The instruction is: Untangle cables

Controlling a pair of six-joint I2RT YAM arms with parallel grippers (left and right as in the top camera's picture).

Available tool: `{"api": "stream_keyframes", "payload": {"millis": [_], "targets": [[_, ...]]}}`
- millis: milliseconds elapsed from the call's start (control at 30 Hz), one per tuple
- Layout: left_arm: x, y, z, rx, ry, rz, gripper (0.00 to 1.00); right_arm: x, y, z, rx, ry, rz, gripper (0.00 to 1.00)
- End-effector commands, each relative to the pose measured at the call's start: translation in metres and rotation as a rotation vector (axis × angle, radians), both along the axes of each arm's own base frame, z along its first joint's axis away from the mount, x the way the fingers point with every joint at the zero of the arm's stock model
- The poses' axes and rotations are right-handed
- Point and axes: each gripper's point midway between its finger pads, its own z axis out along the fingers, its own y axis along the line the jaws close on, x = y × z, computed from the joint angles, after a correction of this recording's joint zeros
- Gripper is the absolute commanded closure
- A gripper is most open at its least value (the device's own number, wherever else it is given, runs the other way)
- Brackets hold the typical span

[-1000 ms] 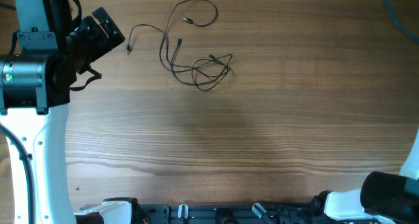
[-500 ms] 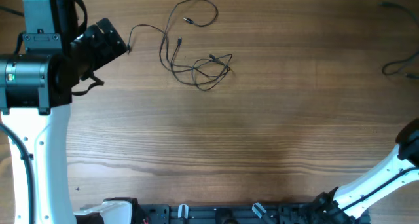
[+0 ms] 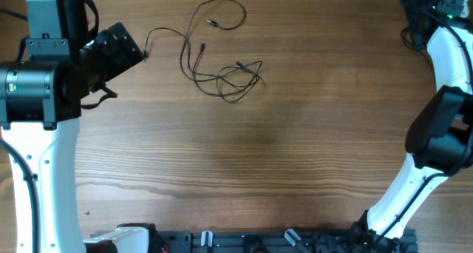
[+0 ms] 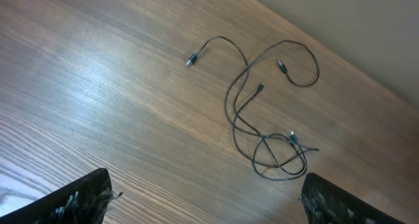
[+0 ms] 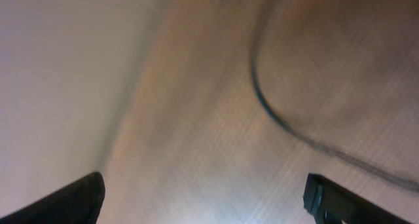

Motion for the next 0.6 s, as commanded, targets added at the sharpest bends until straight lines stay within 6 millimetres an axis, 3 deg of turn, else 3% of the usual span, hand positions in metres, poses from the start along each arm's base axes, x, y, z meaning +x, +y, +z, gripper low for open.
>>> {"api": "stream_keyframes", "payload": {"millis": [0,33,67,100,133,233,267,333,433,567], "targets": [[0.000,-0.001,0.002,0.013,-0.004,-0.015,0.06,-0.037,0.056,0.008,0.234,0.109,0.145,0.01],[0.000,-0.001,0.002,0.014,-0.005,-0.015,0.06,-0.063,0.066,-0.007,0.280,0.232,0.136,0.05],[0.000,-0.001,0.002,0.014,-0.005,-0.015,0.06,-0.085,0.066,-0.019,0.273,0.333,0.105,0.17],[0.000,-0.001,0.002,0.014,-0.005,-0.015,0.06,-0.099,0.062,-0.026,0.252,0.397,0.080,0.43],[0.000,-0.001,0.002,0.014,-0.004,-0.015,0.06,-0.115,0.055,-0.034,0.213,0.468,0.049,0.96],[0.000,-0.001,0.001,0.014,-0.002,-0.015,0.06,-0.126,0.002,-0.040,-0.010,0.504,-0.134,0.96],[0.000,-0.001,0.001,0.015,0.002,-0.015,0.05,-0.118,-0.019,-0.038,-0.091,0.452,-0.188,0.96],[-0.003,-0.001,-0.001,0.015,0.016,-0.015,0.06,-0.092,-0.042,-0.039,-0.173,0.320,-0.192,0.96],[-0.009,0.000,-0.006,0.016,0.045,-0.016,0.06,-0.080,-0.047,-0.054,-0.157,0.223,-0.187,0.96],[-0.010,0.000,-0.007,0.016,0.053,-0.015,0.06,-0.102,-0.047,-0.118,-0.033,0.292,-0.209,0.96]]}}
